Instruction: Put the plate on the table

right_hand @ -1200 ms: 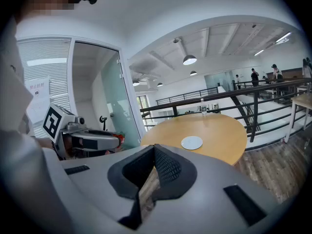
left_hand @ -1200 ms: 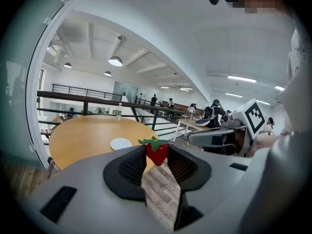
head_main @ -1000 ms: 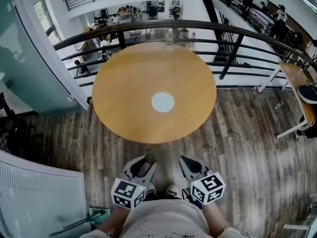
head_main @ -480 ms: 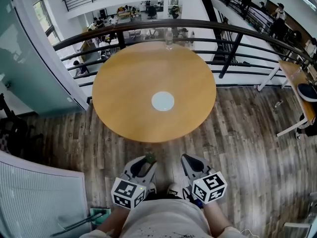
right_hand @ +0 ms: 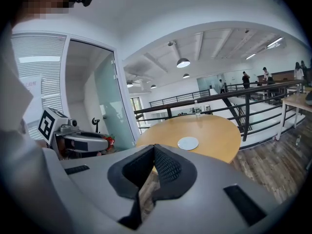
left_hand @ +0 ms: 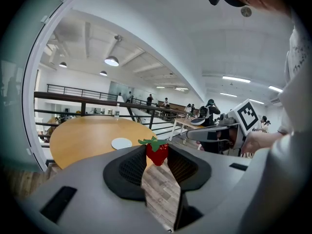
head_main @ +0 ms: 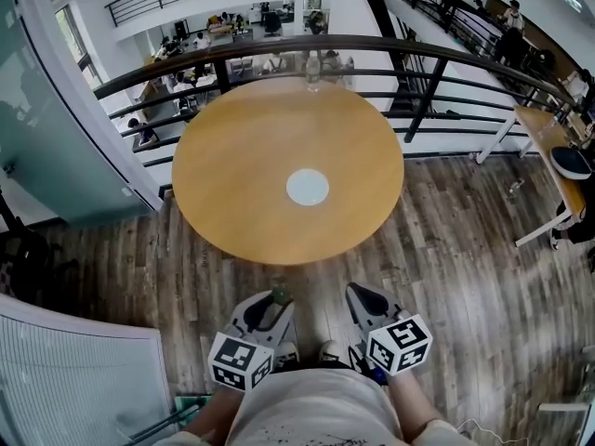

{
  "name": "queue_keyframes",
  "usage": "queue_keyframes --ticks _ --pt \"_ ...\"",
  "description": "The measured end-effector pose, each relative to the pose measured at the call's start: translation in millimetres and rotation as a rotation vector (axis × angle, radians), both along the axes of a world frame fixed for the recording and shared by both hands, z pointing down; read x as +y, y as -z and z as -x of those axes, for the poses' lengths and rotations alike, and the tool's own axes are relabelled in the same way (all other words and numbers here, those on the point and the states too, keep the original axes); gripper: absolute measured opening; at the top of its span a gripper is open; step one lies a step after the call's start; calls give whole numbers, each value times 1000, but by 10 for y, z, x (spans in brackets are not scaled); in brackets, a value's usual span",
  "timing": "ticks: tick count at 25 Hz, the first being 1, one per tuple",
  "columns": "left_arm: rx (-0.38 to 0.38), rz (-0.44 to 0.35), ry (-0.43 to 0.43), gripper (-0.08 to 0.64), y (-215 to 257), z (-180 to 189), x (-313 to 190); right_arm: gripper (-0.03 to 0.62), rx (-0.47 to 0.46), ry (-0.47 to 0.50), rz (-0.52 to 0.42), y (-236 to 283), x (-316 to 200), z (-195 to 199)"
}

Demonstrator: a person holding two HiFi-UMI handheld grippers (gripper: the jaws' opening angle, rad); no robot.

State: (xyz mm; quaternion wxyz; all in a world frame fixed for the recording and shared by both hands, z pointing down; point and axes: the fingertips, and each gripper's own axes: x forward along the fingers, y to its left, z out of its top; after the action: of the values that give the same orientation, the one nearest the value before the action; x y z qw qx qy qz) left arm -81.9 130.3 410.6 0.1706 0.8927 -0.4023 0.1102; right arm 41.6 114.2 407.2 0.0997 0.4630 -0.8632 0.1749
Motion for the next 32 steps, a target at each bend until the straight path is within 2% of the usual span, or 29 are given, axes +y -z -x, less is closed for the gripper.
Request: queue_keyframes --ticks 8,18,25,32 --pt "18 -3 -25 149 -34 358 56 20 -6 -33 -15 40 101 381" --pt "23 -16 -38 149 -28 360 -164 20 -11 -73 7 -106 -43 288" --pt "6 7 -28 149 -143 194 -566 20 -19 -56 16 -206 -478 156" --pt "7 15 -22 149 -165 -116 -1411 20 -35 -51 25 -233 -1370 -166"
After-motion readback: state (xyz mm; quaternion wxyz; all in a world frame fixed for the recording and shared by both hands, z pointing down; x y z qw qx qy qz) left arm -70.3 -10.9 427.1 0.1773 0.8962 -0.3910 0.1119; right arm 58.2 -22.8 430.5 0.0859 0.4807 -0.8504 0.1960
